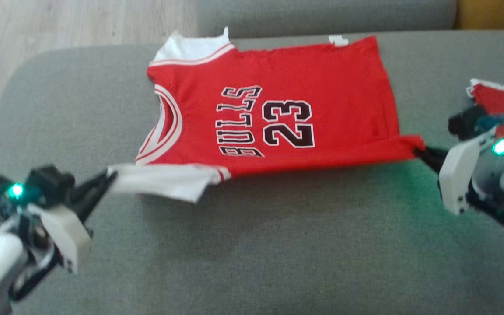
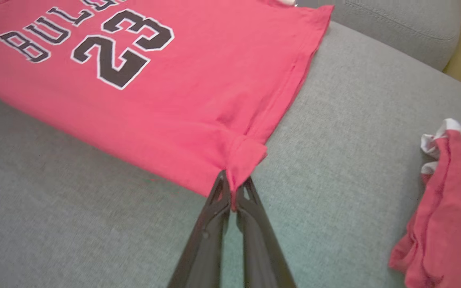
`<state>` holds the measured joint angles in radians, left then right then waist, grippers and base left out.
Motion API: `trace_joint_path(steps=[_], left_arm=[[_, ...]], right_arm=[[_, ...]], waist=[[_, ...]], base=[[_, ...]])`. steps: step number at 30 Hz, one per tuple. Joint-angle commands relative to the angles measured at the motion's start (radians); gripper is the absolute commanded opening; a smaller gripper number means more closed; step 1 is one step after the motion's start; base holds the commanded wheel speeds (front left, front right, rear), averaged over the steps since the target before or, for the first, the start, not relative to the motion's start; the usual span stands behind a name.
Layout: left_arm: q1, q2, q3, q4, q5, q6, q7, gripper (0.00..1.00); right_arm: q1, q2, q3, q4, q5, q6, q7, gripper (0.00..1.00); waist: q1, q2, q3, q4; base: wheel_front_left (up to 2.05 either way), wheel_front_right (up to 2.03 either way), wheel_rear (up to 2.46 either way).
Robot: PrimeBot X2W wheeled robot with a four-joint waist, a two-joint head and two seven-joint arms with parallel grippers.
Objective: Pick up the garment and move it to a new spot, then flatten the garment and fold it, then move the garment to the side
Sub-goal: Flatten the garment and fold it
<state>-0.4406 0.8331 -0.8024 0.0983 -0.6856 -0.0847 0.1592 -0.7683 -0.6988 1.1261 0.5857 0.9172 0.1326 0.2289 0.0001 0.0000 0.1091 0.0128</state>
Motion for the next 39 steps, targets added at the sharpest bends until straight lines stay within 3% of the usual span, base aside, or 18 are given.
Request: trace_joint_path(steps=[1,15,23,24,25,26,27,30,35,39], left_arm=[[-0.091,0.029,0.059,0.004,0.016,-0.007,0.004,0.00],[-0.420,-0.070,-0.092,0.254,0.118,-0.045,0.045,0.00],[-0.580,-0.114,-0.175,0.399,0.126,-0.046,-0.028,0.00],[-0.598,-0.128,-0.167,0.423,0.134,-0.036,-0.059,0.32],[-0.598,-0.128,-0.167,0.423,0.134,-0.036,-0.059,0.32],[-0.610,-0.145,-0.155,0.447,0.136,-0.026,-0.095,0.95],[-0.615,-0.166,-0.144,0.472,0.123,-0.026,-0.122,1.00],[-0.632,-0.213,-0.116,0.532,0.115,0.000,-0.215,1.00],[-0.617,-0.285,-0.021,0.591,0.079,0.126,-0.389,1.00],[-0.550,-0.321,0.099,0.507,0.055,0.215,-0.420,1.00]], right_arm=[[-0.026,-0.009,-0.015,0.002,0.006,-0.002,-0.013,0.00],[-0.184,0.074,0.013,0.126,-0.029,-0.002,-0.024,0.00],[-0.259,0.116,0.029,0.199,-0.032,-0.002,-0.058,0.00],[-0.267,0.124,0.022,0.209,-0.031,-0.002,-0.079,1.00],[-0.267,0.124,0.022,0.209,-0.031,-0.002,-0.079,1.00],[-0.274,0.132,0.010,0.225,-0.026,-0.002,-0.099,1.00],[-0.283,0.140,0.003,0.243,-0.033,-0.002,-0.124,1.00],[-0.299,0.167,-0.028,0.282,-0.042,-0.002,-0.226,1.00],[-0.303,0.227,-0.136,0.371,-0.046,-0.002,-0.445,1.00],[-0.295,0.280,-0.301,0.361,-0.080,-0.002,-0.489,1.00]], waist=[[-0.0001,0.0000,0.026,-0.003],[-0.0001,0.0000,0.157,-0.020],[-0.0001,0.0000,0.206,-0.026],[-0.0001,0.0000,0.210,-0.025],[-0.0001,0.0000,0.210,-0.025],[-0.0001,0.0000,0.213,-0.025],[-0.0001,0.0000,0.214,-0.026],[-0.0001,0.0000,0.212,-0.023],[-0.0001,0.0000,0.176,-0.016],[-0.0001,0.0000,0.136,-0.014]], base=[[0.00,0.00,0.00],[0.00,0.00,0.00],[0.00,0.00,0.00],[0.00,0.00,0.00],[0.00,0.00,0.00],[0.00,0.00,0.00],[0.00,0.00,0.00],[0.00,0.00,0.00],[0.00,0.00,0.00],[0.00,0.00,0.00]])
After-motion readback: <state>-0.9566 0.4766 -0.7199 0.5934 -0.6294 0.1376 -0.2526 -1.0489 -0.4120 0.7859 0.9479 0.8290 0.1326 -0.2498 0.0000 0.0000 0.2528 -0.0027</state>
